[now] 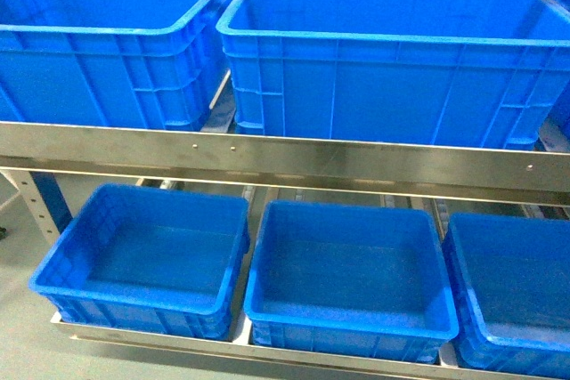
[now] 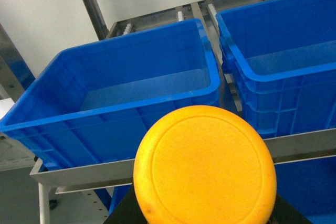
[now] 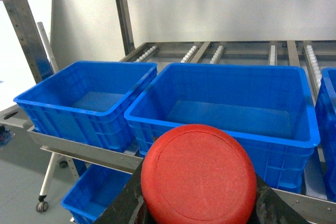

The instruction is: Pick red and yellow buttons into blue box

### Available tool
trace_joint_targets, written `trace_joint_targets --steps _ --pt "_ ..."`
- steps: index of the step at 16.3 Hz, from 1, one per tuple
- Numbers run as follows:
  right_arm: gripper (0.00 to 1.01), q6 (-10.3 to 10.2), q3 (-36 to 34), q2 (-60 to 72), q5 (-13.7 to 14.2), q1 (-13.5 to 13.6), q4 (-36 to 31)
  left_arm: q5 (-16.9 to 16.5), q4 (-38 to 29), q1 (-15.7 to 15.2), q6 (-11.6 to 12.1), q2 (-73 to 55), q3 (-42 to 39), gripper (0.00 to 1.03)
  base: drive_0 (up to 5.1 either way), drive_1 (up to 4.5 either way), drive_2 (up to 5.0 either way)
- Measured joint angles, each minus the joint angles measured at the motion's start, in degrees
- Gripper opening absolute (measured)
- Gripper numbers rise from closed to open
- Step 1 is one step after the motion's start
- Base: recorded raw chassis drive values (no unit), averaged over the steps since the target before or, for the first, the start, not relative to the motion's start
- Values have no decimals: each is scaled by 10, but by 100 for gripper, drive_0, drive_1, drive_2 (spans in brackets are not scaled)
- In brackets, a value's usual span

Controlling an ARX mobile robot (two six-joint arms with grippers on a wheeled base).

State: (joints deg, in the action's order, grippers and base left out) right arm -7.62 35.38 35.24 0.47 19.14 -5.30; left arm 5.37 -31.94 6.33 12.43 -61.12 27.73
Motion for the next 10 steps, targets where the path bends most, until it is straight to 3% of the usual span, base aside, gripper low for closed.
trace_joint_targets --steps 10 --pt "28 0 0 0 0 0 1 0 0 0 0 0 0 23 -4 398 -406"
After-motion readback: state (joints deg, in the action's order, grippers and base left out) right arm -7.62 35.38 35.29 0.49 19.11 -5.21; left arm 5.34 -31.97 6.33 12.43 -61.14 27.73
